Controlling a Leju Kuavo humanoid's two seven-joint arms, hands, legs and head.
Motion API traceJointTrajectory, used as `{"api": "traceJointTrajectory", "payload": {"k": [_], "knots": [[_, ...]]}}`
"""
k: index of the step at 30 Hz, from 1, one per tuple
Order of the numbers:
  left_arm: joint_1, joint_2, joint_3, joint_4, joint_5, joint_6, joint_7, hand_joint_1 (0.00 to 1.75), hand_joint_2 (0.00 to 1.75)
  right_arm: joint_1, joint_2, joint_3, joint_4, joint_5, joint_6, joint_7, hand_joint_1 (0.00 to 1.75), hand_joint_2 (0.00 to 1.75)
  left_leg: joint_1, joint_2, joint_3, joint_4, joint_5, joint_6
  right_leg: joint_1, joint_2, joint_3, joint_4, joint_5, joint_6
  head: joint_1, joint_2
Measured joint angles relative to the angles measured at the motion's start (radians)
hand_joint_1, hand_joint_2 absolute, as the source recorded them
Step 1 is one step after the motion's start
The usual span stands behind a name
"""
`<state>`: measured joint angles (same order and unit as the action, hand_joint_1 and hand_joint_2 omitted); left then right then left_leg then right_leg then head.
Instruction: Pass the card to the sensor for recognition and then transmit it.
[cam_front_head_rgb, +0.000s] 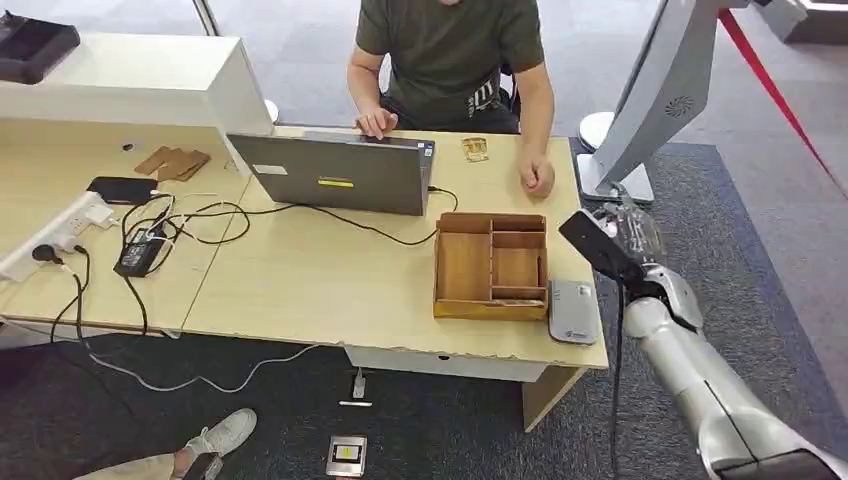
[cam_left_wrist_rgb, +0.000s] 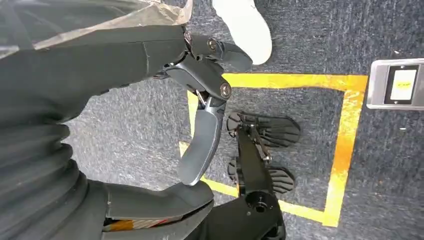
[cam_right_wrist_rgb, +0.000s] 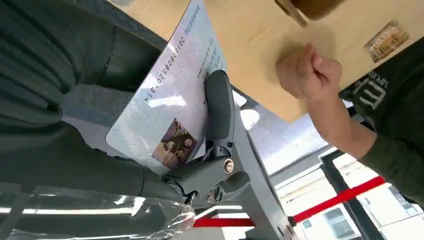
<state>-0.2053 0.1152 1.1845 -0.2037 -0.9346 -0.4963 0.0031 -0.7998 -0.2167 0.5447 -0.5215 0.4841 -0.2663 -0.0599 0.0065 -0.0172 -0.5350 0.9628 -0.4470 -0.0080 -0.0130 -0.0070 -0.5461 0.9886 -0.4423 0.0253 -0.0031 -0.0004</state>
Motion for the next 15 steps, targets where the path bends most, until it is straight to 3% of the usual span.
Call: {"api": "traceJointTrajectory", "payload": {"k": [15], "knots": [[0.003, 0.005, -0.016, -0.002, 0.015, 0.0, 0.008, 0.0, 1.75, 0.162, -0.034, -0.018, -0.036, -0.018, -0.002, 0.045, 1.75, 1.75, 0.0, 0.0, 0.0, 0.0, 0.0, 0.0, 0.0, 0.0, 0.0, 0.0, 0.0, 0.0, 0.0, 0.0]]}}
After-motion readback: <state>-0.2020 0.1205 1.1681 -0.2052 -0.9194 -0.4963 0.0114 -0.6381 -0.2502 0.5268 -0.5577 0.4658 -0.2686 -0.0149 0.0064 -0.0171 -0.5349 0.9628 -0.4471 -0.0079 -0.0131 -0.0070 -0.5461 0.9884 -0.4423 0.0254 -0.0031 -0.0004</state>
